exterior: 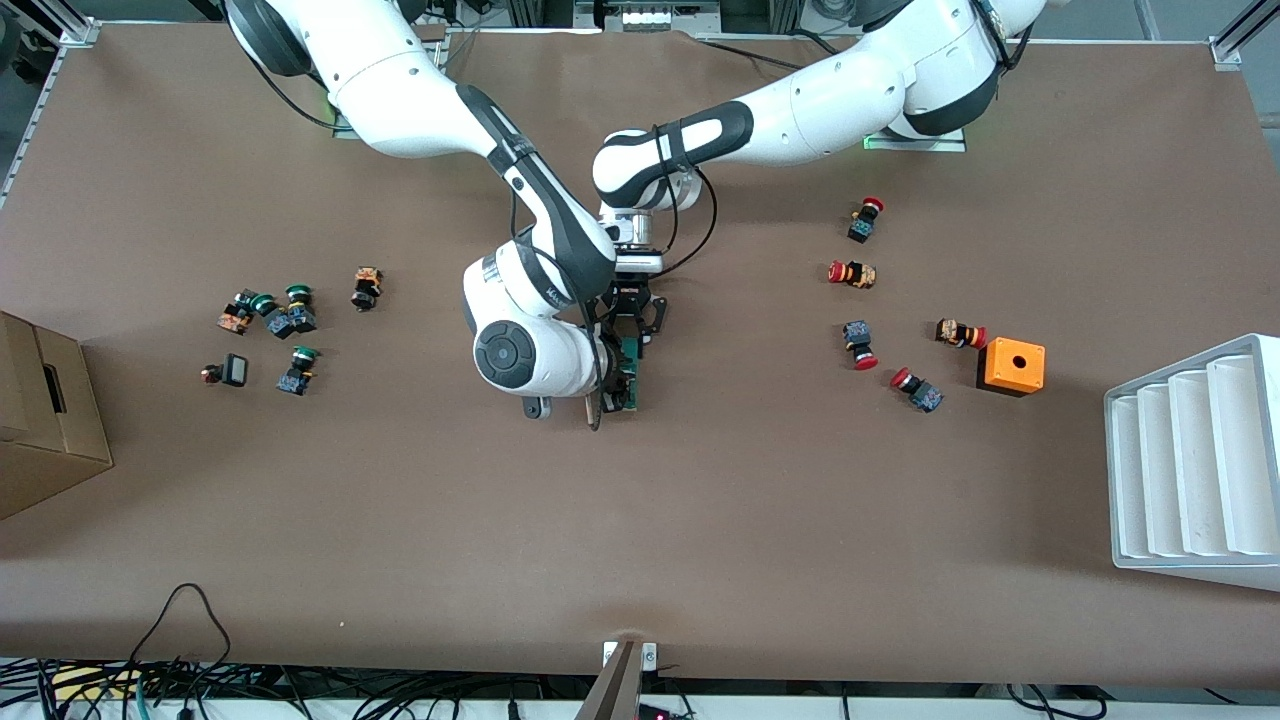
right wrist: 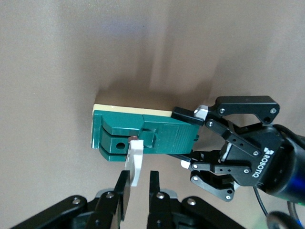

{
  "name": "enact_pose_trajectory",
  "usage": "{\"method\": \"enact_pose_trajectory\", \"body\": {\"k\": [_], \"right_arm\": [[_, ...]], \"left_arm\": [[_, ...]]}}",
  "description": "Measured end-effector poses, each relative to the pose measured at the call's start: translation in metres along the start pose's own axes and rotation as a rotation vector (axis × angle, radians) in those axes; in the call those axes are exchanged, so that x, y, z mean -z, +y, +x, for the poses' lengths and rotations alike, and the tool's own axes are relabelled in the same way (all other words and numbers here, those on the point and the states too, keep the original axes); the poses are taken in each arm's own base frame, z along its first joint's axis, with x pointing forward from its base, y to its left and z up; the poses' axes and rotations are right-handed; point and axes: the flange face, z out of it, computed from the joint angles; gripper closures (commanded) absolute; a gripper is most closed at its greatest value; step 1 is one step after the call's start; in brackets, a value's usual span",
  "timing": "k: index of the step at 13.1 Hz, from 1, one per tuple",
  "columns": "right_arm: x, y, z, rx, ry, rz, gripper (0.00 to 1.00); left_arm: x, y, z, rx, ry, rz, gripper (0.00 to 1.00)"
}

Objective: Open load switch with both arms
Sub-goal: 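Swing the lever down into the contacts with the right gripper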

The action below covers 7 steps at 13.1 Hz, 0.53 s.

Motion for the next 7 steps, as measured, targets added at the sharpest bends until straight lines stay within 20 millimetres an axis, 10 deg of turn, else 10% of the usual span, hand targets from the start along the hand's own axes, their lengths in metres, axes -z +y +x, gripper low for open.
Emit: {"method": "enact_pose_trajectory", "body": {"k": [7], "right_arm": [[-0.004,0.013,0.003,0.013,0.016,-0.032,0.78]], "left_arm": [[0.000,0.000,0.000,0.000,0.000,0.000,0.85]]}}
